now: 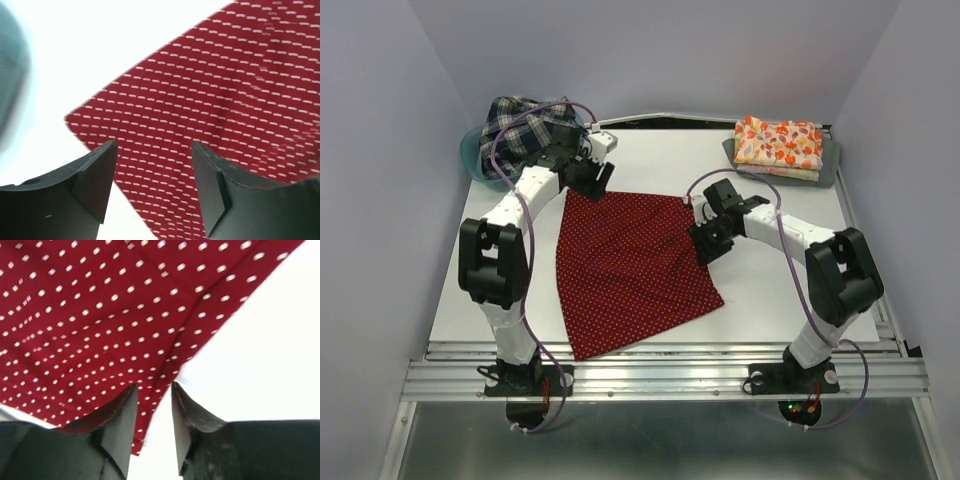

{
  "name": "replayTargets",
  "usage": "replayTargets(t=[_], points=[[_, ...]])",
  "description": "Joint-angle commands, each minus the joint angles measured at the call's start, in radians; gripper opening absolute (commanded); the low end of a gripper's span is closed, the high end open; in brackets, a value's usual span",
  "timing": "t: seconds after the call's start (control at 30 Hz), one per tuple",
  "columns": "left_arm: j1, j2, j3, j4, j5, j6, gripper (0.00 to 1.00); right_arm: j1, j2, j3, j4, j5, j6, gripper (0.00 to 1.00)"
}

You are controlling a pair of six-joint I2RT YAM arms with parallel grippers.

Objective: Fold and stack the skirts
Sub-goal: Flatten the skirt out, then fold the skirt

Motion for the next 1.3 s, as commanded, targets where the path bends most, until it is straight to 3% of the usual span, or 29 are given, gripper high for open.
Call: replayTargets(t=[0.0, 0.1, 0.27, 0.5, 0.73, 0.9, 1.03, 1.1, 1.27], points=[[0.054, 0.06, 0.148, -0.021, 0.017, 0.17, 0.68, -0.02, 0.005, 0.161, 0.104, 0.093, -0.084, 0.43], [0.054, 0.114, 0.237, -0.081, 0.011, 0.287, 0.59, -0.03, 0.055, 0.262, 0.118, 0.119, -0.154, 0.47], [0.06, 0.22, 0.306, -0.092, -0.013, 0.483, 0.43, -0.068, 0.216, 0.452, 0.149, 0.141, -0.26, 0.64], [0.064, 0.297, 0.346, -0.095, -0.035, 0.621, 0.43, -0.12, 0.418, 0.618, 0.155, 0.073, -0.343, 0.62], [0.084, 0.335, 0.359, -0.078, -0.052, 0.674, 0.46, -0.129, 0.493, 0.624, 0.19, 0.04, -0.389, 0.61], [0.101, 0.376, 0.389, -0.09, -0.045, 0.683, 0.5, -0.139, 0.504, 0.574, 0.189, -0.002, -0.432, 0.5], [0.103, 0.43, 0.425, -0.095, -0.065, 0.691, 0.5, -0.139, 0.496, 0.534, 0.189, -0.043, -0.452, 0.32], [0.104, 0.444, 0.44, -0.115, -0.065, 0.697, 0.51, -0.139, 0.494, 0.529, 0.189, -0.043, -0.452, 0.31], [0.116, 0.452, 0.438, -0.125, -0.029, 0.704, 0.52, -0.139, 0.493, 0.525, 0.187, -0.04, -0.463, 0.18]])
